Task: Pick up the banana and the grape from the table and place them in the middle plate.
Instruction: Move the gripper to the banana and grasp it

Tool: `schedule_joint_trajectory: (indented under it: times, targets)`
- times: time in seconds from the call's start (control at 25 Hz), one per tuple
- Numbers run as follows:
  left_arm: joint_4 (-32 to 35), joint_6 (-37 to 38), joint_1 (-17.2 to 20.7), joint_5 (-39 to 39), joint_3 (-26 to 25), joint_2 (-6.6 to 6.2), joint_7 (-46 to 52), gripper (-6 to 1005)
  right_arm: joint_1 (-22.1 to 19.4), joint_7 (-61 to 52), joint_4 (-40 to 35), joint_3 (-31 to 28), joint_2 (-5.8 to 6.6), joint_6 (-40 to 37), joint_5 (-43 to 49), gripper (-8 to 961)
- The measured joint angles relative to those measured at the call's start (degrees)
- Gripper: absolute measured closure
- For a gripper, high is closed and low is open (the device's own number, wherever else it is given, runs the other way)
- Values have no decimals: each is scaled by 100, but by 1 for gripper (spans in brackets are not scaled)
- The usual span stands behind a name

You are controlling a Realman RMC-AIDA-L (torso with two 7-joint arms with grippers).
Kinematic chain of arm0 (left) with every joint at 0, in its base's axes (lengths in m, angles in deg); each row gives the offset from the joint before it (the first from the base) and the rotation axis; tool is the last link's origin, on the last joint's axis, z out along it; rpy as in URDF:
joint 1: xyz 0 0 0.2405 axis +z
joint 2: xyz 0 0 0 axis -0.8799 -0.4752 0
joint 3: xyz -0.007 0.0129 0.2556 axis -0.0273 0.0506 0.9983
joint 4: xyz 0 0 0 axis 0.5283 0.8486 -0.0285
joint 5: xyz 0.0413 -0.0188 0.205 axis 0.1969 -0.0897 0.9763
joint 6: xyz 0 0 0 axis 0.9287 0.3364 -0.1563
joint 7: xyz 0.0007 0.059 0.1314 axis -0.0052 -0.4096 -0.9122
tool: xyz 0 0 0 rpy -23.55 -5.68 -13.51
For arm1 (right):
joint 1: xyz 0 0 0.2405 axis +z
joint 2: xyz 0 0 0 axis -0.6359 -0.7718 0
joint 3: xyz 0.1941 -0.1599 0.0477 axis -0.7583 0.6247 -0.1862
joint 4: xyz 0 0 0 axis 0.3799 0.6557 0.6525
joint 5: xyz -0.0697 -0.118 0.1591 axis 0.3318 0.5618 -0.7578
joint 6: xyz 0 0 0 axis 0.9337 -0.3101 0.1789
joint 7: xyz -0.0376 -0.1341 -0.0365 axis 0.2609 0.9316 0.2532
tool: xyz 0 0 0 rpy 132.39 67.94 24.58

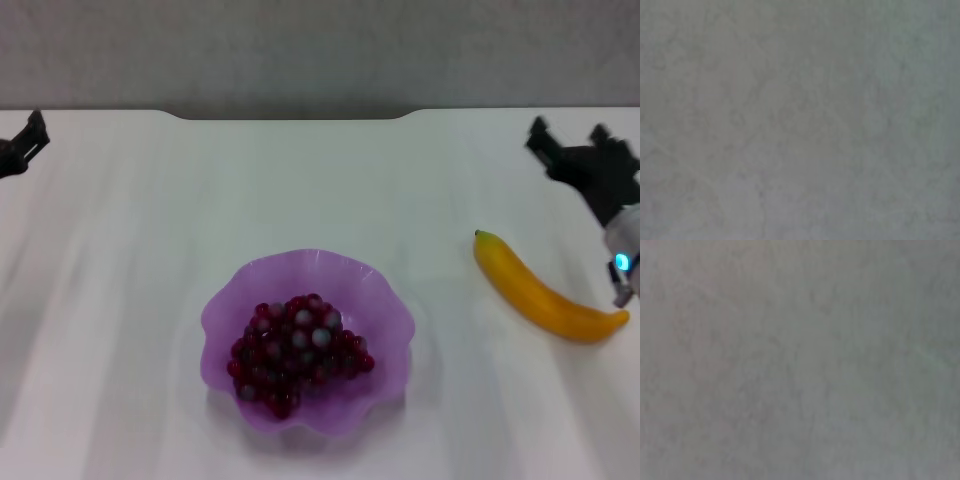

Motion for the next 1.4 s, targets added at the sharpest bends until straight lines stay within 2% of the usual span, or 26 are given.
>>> schedule_joint_trajectory:
  times: [0.08,0.12,0.16,0.2,0.4,0.52,0.56,0.64,0.8,0.92,1.04,1.4]
  targets:
    - [-3,12,57,2,0,-3,-8,107,-88,309,-495,-246,22,842,-2,74]
    - [-4,14,76,12,1,-3,-12,107,-157,891,-931,-629,26,1703,-1,74]
    - [-5,19,81,19,0,-4,-15,107,-185,1152,-1098,-809,24,2023,-1,74]
    - [-9,25,84,36,1,-4,-17,107,-185,1152,-1098,-809,24,2023,-1,75]
    - [-15,29,79,56,62,-6,-19,107,-202,1912,-1695,-1534,48,3665,138,76]
    - [-17,35,78,56,95,-7,-12,108,-261,2083,-2071,-1952,57,4631,487,76]
    - [-18,35,77,56,111,-7,-4,108,-368,2102,-2354,-2107,54,5124,856,77]
    - [-19,36,76,56,156,-7,20,108,-415,2101,-2467,-2147,54,5326,986,77]
    - [-20,35,76,56,222,-7,28,108,-595,2095,-2944,-2383,56,6402,1359,78]
    - [-20,35,79,54,237,-6,29,108,-819,2070,-3198,-2655,47,6711,1738,78]
    - [-19,35,80,54,237,-6,46,108,-822,1964,-3009,-2718,49,6724,1895,78]
    - [-19,35,76,53,297,-6,98,107,-510,1893,-2106,-2197,11,6103,1955,78]
